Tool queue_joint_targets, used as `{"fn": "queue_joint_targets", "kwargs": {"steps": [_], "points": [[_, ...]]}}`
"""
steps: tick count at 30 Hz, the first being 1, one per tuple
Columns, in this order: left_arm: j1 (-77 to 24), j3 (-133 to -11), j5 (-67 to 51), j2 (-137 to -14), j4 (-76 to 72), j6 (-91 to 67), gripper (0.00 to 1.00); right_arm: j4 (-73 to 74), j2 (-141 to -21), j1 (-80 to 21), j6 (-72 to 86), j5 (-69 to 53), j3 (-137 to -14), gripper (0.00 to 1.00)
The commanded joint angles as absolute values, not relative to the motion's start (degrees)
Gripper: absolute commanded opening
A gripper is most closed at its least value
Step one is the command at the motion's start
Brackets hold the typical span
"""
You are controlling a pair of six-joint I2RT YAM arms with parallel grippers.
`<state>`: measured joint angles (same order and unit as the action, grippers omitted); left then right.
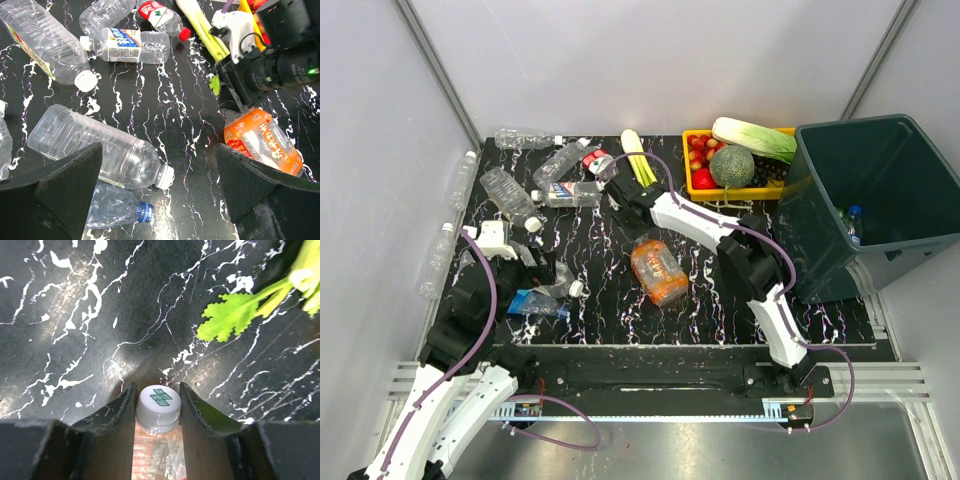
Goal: Put the plastic bottles in the bin
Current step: Pick up the plastic bottle at the center of the board.
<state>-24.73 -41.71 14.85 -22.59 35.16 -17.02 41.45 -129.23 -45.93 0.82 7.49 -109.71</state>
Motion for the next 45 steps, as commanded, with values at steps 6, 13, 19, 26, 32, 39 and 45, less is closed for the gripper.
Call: {"fn": "queue_joint_targets", "kwargs": {"steps": [6,13,19,26,32,39,45], "points": [[-24.9,-42.1,14.8,-22.1,33.8,-17.3,0.99,42.9,-114.1,-45.6,2.5,8.9,-110.8,0.26],[-24.9,-42.1,14.7,-22.3,33.9,-17.3,0.99,43.2,-106.6,-45.6,2.5,11.6,-111.4,0.22],[-24.9,-42.0,14.9,-21.8,33.9,-17.4,0.99,43.9,-100.6,-45.6,3.0,15.2,-112.7,0.21],[-24.9,-41.9,14.2,-22.1,33.8,-17.4,0.99,40.1,-93.9,-44.7,0.8,26.3,-113.5,0.18],[-24.9,-41.9,13.7,-22.6,33.9,-17.2,0.99,38.1,-92.3,-41.1,-3.8,32.9,-121.8,0.19],[-24.8,-42.1,12.7,-23.3,33.9,-17.2,0.99,38.5,-92.6,-40.4,-14.6,42.6,-139.1,0.17],[-24.9,-41.9,12.8,-24.0,33.8,-17.2,0.99,30.1,-91.2,-38.7,-29.5,51.4,-141.9,0.19]]}}
